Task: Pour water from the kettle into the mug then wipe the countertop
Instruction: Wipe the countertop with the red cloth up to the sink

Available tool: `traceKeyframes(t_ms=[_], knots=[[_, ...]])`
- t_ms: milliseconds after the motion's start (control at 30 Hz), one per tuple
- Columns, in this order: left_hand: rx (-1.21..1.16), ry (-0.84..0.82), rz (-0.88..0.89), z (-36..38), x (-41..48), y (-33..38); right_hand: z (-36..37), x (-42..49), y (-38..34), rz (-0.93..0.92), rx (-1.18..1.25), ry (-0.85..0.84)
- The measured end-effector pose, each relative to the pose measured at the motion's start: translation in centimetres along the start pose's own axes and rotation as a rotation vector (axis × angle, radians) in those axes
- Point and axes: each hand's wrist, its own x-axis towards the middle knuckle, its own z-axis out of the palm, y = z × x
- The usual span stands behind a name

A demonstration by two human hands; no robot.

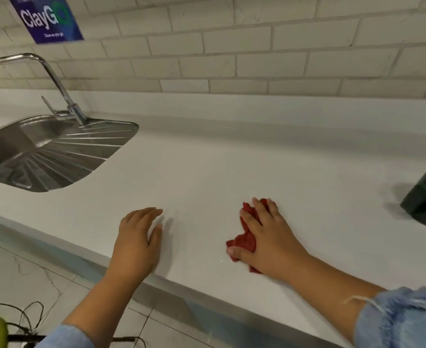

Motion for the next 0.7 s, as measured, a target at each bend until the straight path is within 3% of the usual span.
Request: traceKeyframes(t_ms=[67, 167, 233, 300, 367, 467, 533, 633, 700], knots=[[0.018, -0.020, -0.074, -0.1, 0.3, -1.7, 1.4, 0.4, -2.0, 0.033, -0.009, 0.059], [0.036, -0.101, -0.164, 0.2, 0.8, -3.2, 1.8, 2.5, -5.0, -0.089, 0.050, 0.096], [0.062, -0.149, -0.179, 0.5, 0.9, -3.7, 1.3, 3.7, -6.5, -0.119, 0.317, 0.092], [0.106, -0.178, -0.159, 0.6, 0.9, -4.0, 0.1, 4.4, -6.8, -0.006, 0.695, 0.125], [0.137, -0.186, -0.143, 0.5, 1.0, -4.3, -1.5, 4.5, -5.0, 0.107, 0.916, 0.245], [0.173, -0.193, -0.122, 0.5, 1.2, -4.5, -4.4, 3.6, 0.6, 0.228, 0.698, 0.519], [0.189, -0.204, -0.116, 0.6, 1.1, -4.6, -6.5, 2.7, 5.4, 0.397, 0.490, 0.608], [0.193, -0.226, -0.107, 0.7, 1.0, -4.8, -7.0, 2.5, 11.6, 0.709, 0.140, 0.347], [0.195, -0.235, -0.099, 0.7, 1.0, -4.9, -6.3, 3.2, 12.8, 0.800, -0.121, 0.168]])
